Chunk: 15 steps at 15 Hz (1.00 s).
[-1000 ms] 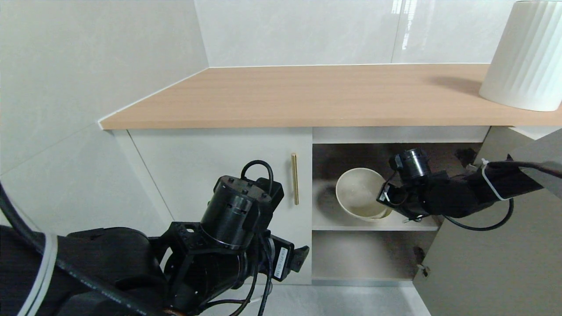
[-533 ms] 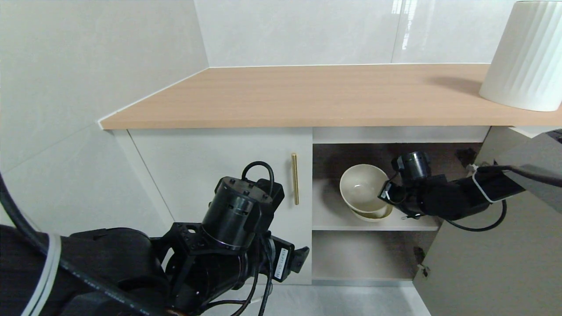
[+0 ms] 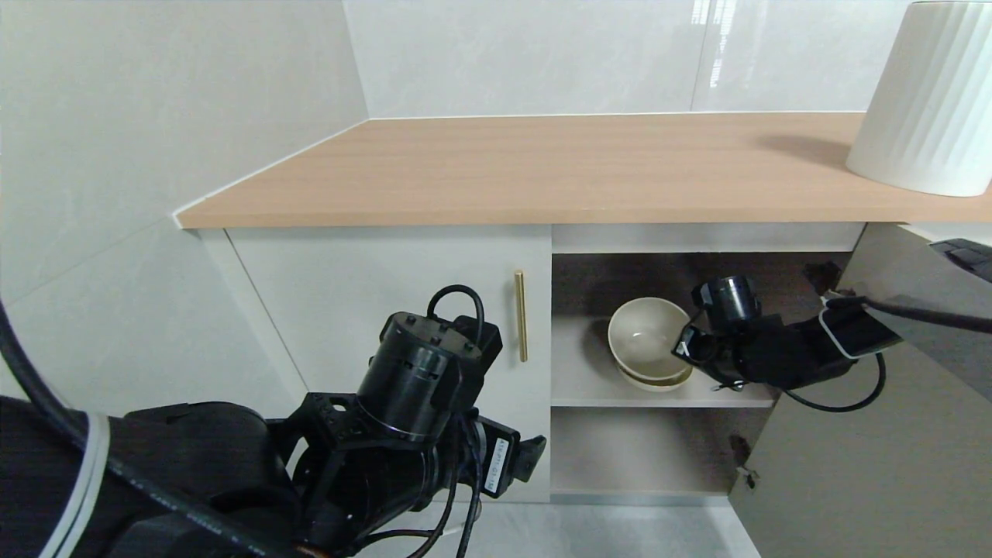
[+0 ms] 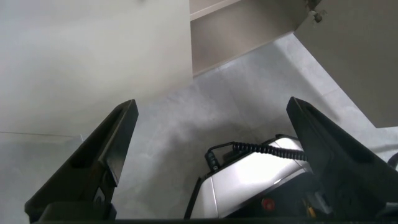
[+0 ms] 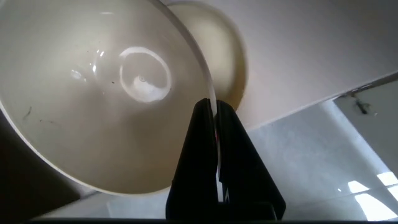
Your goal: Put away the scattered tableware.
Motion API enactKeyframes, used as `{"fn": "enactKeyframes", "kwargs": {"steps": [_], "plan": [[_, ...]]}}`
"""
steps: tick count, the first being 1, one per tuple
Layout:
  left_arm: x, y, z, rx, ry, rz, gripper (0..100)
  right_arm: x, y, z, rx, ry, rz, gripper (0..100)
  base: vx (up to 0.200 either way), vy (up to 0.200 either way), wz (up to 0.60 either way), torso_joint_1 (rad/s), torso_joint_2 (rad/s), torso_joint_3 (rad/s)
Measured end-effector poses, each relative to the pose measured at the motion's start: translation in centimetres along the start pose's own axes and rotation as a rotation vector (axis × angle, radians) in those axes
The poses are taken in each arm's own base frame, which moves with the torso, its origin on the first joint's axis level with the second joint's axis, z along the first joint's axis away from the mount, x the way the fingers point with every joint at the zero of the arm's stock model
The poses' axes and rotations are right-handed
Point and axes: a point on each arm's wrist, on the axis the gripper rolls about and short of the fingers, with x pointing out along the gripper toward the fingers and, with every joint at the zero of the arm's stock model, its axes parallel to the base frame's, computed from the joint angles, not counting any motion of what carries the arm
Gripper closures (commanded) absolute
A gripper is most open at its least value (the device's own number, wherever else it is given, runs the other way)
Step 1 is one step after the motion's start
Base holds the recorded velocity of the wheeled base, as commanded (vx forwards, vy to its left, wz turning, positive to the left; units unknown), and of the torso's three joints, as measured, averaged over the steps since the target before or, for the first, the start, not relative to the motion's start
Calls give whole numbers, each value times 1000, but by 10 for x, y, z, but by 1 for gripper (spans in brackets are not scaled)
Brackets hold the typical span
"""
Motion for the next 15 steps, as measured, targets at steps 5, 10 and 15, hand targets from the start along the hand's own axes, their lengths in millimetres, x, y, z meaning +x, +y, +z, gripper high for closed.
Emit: {"fn": "enactKeyframes", "kwargs": {"steps": [5,10,15], "plan": [[0,0,0,0,1,0,0,11,-6,0,7,0,-21,100,0,0,0,0,0,0],[0,0,0,-1,1,0,0,15,-6,-1,7,-2,-29,100,0,0,0,0,0,0],[0,0,-1,0,2,2,0,16,-7,-2,6,0,-31,100,0,0,0,0,0,0]]}}
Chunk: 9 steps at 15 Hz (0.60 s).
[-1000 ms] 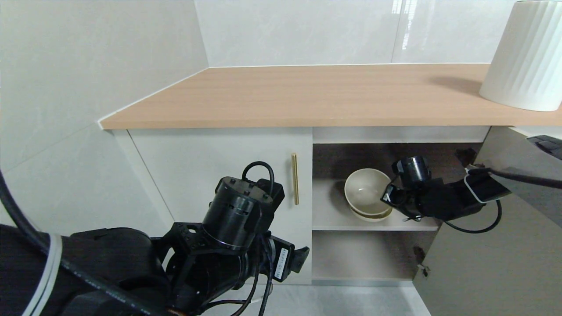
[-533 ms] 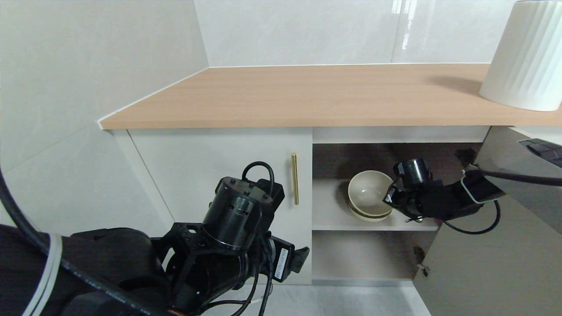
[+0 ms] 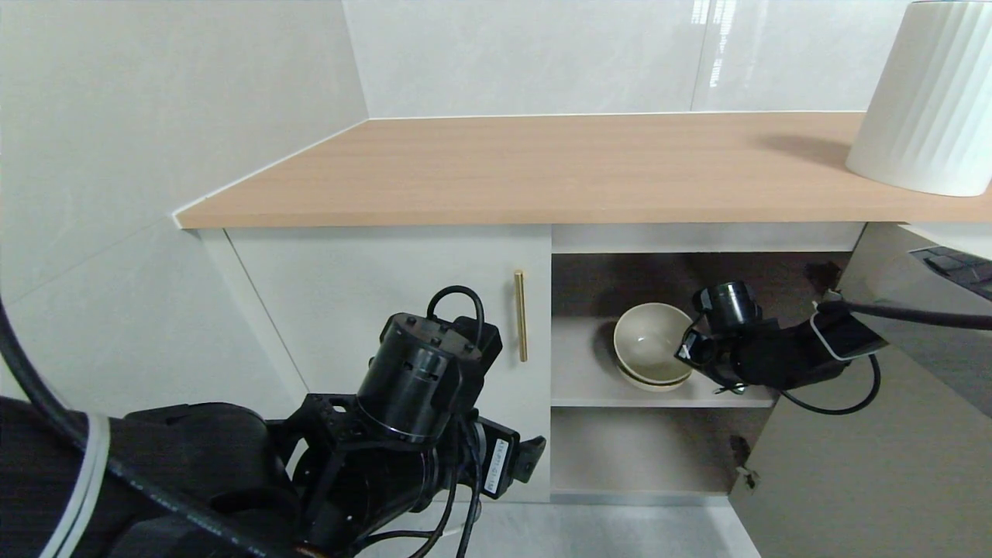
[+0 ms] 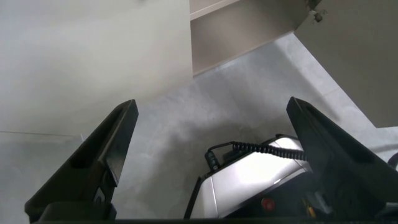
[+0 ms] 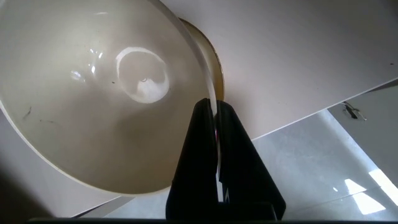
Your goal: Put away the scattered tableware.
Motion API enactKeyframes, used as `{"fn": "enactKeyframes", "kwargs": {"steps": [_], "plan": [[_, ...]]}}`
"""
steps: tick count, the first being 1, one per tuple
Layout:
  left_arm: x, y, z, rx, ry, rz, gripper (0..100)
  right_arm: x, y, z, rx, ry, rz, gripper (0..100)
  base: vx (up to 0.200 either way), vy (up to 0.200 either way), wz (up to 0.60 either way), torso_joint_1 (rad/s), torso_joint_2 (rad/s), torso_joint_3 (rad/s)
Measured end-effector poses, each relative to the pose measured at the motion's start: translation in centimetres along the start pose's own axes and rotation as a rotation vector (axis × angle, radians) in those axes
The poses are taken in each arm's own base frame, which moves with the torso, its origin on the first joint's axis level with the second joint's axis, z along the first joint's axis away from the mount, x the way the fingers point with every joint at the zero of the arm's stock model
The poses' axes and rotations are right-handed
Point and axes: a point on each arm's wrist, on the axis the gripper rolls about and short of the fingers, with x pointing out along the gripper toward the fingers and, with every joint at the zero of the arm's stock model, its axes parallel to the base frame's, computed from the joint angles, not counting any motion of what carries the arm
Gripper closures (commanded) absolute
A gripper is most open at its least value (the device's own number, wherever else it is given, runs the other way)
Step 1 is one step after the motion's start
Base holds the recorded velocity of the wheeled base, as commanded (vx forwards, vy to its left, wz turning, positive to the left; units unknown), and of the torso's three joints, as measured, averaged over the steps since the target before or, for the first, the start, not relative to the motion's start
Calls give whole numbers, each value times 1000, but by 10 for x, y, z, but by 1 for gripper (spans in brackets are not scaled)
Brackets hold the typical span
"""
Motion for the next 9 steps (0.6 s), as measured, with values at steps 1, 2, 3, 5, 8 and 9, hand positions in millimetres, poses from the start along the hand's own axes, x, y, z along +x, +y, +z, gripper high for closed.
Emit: {"fn": "enactKeyframes", "kwargs": {"steps": [1,2,3,5,8,9], "plan": [[0,0,-1,1,2,0,0,0,0,0,0,0,0,100,0,0,0,0,0,0],[0,0,-1,2,2,1,0,0,0,0,-1,0,0,100,0,0,0,0,0,0],[0,0,-1,1,3,1,0,0,0,-1,-2,1,1,100,0,0,0,0,0,0],[0,0,-1,1,3,2,0,0,0,-1,-3,1,1,100,0,0,0,0,0,0],[0,0,-1,1,2,1,0,1,0,-1,-5,3,-2,100,0,0,0,0,0,0],[-1,0,-1,1,1,1,0,2,0,-1,-6,4,-3,100,0,0,0,0,0,0]]}}
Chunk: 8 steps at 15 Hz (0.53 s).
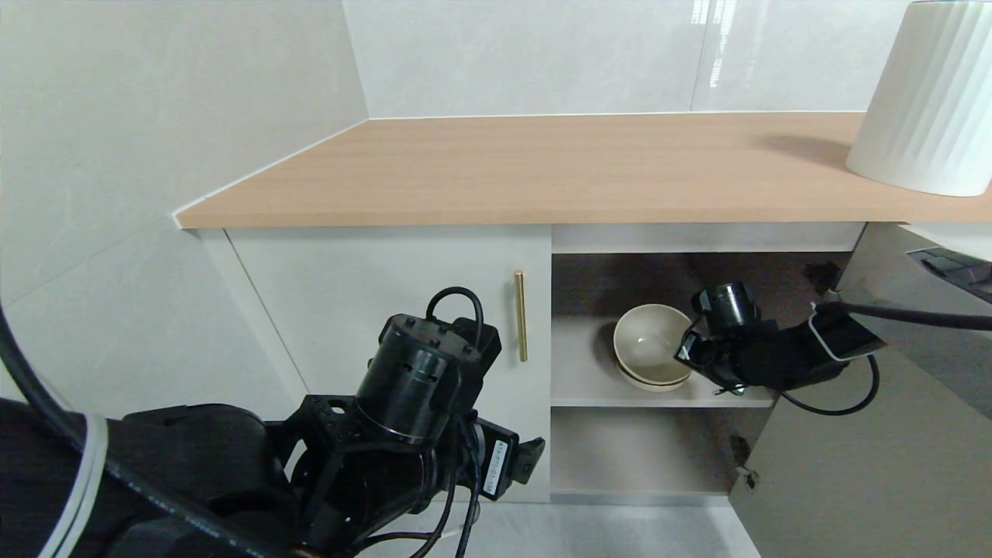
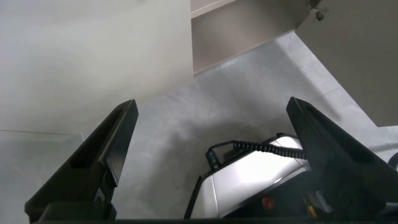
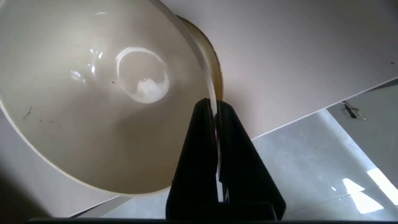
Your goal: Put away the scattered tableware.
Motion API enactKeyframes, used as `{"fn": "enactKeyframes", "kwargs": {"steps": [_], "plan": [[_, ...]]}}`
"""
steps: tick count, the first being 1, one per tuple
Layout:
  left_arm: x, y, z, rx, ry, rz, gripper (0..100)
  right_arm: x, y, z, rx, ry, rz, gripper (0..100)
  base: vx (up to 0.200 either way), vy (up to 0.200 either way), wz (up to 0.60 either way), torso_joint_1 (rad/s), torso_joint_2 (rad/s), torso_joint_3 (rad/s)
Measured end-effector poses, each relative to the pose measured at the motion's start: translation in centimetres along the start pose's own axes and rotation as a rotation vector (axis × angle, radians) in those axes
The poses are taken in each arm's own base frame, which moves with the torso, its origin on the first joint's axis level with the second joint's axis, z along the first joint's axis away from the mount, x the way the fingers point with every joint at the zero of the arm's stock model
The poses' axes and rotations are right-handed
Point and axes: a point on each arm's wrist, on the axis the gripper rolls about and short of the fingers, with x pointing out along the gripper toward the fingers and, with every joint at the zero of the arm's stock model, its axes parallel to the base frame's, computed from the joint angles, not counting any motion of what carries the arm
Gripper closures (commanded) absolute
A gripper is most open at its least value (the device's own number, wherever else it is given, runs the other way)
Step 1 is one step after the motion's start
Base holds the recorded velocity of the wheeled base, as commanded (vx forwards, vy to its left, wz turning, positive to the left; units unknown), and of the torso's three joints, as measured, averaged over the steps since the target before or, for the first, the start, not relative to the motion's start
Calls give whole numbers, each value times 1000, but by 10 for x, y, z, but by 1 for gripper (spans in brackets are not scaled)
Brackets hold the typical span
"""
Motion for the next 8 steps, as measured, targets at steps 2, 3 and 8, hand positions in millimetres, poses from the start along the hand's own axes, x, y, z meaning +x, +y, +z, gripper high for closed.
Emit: {"fn": "enactKeyframes", "kwargs": {"steps": [2,3,8], "plan": [[0,0,0,0,-1,0,0,1,1,0,1,0,0,100,0,0,0,0,0,0],[0,0,0,0,-1,0,0,1,1,0,0,0,1,0,0,0,0,0,0,0],[0,0,0,0,-1,-1,0,2,1,-1,0,4,0,0,0,0,0,0,0,0]]}}
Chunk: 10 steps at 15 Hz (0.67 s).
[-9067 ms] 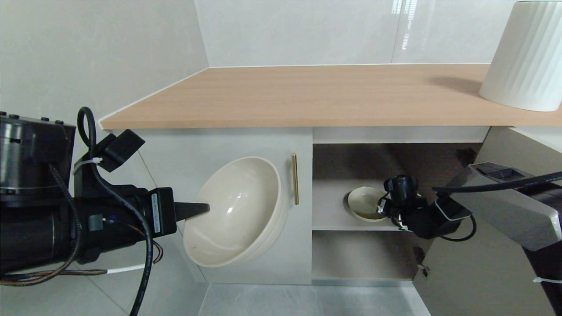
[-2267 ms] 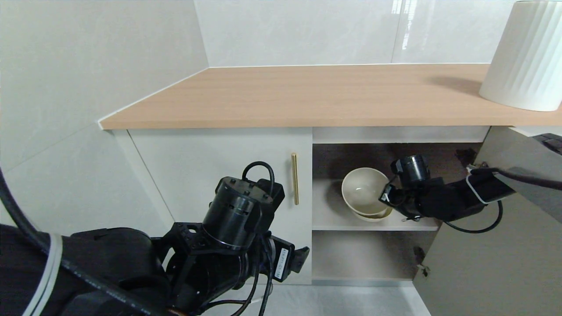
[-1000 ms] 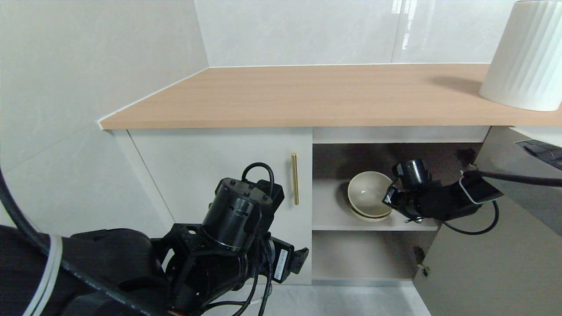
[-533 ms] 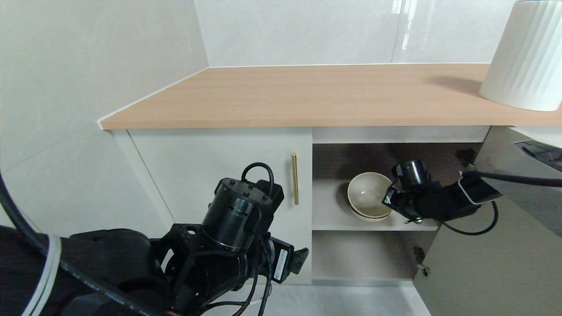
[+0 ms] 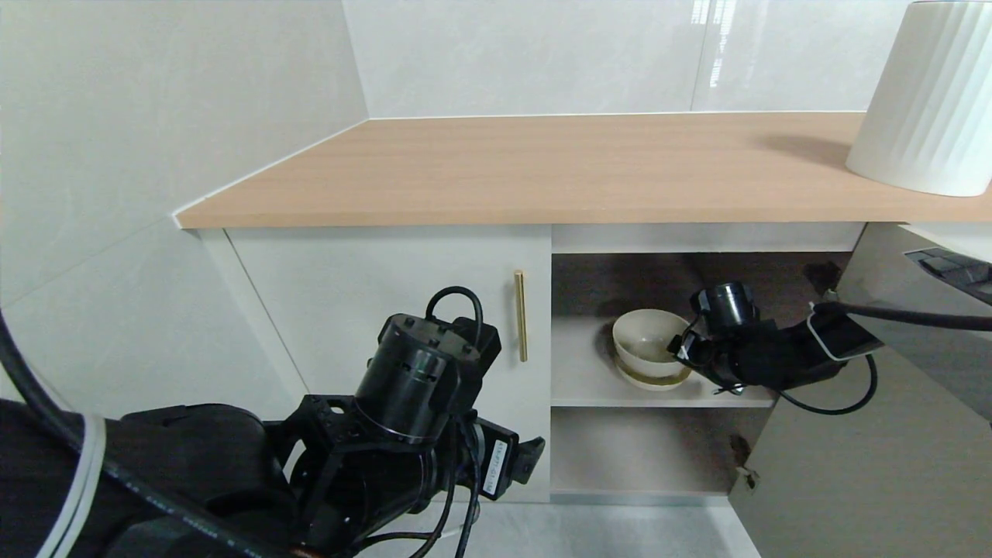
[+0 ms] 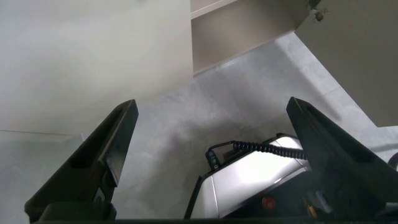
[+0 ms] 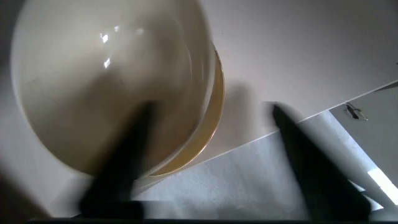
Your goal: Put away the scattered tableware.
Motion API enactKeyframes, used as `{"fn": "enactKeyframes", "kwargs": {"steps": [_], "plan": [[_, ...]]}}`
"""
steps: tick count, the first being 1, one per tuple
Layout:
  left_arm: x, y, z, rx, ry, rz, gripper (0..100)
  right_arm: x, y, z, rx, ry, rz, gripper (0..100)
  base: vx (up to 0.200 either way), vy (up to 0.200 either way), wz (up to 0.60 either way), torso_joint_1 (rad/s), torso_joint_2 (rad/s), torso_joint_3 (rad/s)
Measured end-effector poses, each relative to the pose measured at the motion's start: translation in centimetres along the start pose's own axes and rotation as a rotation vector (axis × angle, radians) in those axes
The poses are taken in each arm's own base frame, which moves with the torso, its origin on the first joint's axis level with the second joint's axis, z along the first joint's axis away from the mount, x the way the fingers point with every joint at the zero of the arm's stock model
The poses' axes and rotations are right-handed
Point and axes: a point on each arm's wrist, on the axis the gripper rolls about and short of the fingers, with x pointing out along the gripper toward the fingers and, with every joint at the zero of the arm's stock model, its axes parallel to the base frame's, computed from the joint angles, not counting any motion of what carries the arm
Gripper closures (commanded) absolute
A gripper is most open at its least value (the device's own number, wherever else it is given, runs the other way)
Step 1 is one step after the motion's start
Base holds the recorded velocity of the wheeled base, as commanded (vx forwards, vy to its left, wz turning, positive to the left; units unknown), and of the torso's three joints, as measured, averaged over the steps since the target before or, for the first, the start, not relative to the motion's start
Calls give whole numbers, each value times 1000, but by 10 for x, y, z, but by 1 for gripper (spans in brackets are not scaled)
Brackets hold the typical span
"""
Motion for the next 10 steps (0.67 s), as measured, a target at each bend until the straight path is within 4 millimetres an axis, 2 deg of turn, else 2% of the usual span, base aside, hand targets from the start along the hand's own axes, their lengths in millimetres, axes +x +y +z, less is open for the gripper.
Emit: {"fn": "enactKeyframes", "kwargs": {"steps": [6,10], "plan": [[-1,0,1,-2,-4,0,0,-8,2,0,-4,21,24,0,0,0,0,0,0,0],[-3,1,2,-7,-12,8,0,-35,5,3,-29,118,51,0,0,0,0,0,0,0]]}}
